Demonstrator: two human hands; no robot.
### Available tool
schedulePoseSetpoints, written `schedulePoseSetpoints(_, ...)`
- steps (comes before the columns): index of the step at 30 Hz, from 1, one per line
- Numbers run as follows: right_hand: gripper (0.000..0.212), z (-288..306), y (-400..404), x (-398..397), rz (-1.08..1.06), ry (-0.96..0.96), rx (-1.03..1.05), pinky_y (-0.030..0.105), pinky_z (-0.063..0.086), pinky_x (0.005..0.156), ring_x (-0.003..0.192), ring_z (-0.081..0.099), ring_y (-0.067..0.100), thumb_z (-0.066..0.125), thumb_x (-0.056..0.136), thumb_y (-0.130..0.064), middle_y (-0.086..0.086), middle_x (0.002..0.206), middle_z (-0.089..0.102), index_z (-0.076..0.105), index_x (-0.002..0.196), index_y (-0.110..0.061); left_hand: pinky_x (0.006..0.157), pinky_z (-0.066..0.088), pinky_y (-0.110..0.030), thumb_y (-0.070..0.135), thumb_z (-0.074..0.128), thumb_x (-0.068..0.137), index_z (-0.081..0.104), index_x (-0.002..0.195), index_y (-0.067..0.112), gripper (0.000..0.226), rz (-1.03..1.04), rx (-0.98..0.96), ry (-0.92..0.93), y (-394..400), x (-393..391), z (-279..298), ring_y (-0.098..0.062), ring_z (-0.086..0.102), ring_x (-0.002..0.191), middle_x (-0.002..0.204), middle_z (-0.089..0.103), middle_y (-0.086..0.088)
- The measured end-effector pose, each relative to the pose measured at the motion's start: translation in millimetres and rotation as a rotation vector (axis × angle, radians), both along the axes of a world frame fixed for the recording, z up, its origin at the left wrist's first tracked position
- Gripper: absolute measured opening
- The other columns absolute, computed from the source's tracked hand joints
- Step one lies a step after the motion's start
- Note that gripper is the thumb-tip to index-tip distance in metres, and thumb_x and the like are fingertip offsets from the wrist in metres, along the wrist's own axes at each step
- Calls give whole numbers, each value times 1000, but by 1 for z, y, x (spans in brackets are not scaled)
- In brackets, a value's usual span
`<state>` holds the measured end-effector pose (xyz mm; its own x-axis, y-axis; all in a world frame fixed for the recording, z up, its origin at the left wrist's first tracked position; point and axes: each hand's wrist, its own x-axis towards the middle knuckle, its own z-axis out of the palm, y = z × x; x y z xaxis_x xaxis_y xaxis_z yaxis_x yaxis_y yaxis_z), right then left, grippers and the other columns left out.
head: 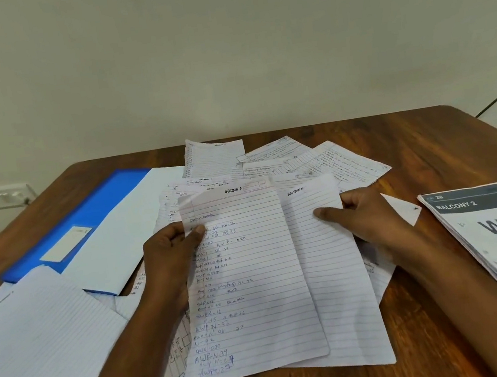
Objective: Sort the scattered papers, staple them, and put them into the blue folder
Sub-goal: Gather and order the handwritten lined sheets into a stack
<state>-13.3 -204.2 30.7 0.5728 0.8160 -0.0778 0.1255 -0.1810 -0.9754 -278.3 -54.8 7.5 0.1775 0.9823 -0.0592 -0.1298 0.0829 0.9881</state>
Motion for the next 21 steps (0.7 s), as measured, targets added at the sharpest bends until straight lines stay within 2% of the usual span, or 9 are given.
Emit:
schedulePoseSetpoints(2,16,-1,0,-2,36,98,66,25,61,64,84,79,17,80,87,-6,3,98,81,77,103,-7,72,62,-24,4,78,91,79,100,9,11,-3,6,15,-1,0,0,-16,80,87,94,82,-2)
schedulePoseSetpoints(5,30,-6,2,-2,53,128,106,41,62,87,99,78,23,78,87,2,4,108,80,75,114,-10,70,61,-21,4,79,90,79,100,10,11,-8,12,28,-1,1,0,-15,80,86,93,82,-2)
schedulePoseSetpoints(7,33,-8,4,-2,32,136,117,43,61,93,101,77,20,77,87,4,3,110,80,75,117,-11,71,62,-23,4,79,90,79,100,9,11,-12,17,31,-1,1,0,-17,80,87,93,82,-4)
schedulePoseSetpoints(13,27,-8,7,-4,7,247,119,48,61,93,103,77,23,70,95,1,4,111,80,75,118,-12,66,61,-21,4,78,91,78,101,8,11,-32,13,25,-6,2,4,-17,80,83,92,82,-5)
schedulePoseSetpoints(18,24,-3,7,-12,24,272,114,37,63,80,100,77,18,64,100,-5,-3,108,80,76,115,-19,69,62,-26,3,78,91,77,102,5,11,-60,7,22,-8,3,4,-22,80,86,94,82,-9)
schedulePoseSetpoints(21,24,-2,8,-16,41,300,126,33,62,77,101,77,17,63,101,-5,-3,111,80,75,118,-17,70,63,-26,4,77,91,78,104,6,13,-64,0,23,-7,3,2,-21,80,88,96,82,-8)
